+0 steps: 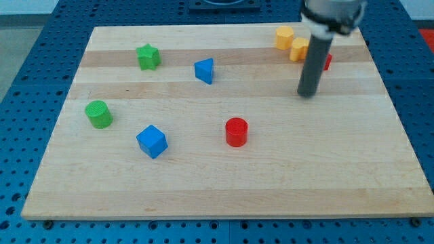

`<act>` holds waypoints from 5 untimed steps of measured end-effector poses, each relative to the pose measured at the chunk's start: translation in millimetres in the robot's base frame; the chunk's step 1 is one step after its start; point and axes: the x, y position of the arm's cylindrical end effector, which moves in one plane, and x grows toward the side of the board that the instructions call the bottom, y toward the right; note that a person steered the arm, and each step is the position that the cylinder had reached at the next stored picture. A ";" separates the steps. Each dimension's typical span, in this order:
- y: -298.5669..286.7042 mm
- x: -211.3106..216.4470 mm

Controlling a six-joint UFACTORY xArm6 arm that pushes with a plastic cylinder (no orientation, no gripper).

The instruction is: Bring the red circle at the right side of the triangle

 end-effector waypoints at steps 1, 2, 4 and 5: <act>-45.4 83.0; -133.2 75.8; -141.4 -28.8; -141.7 -33.0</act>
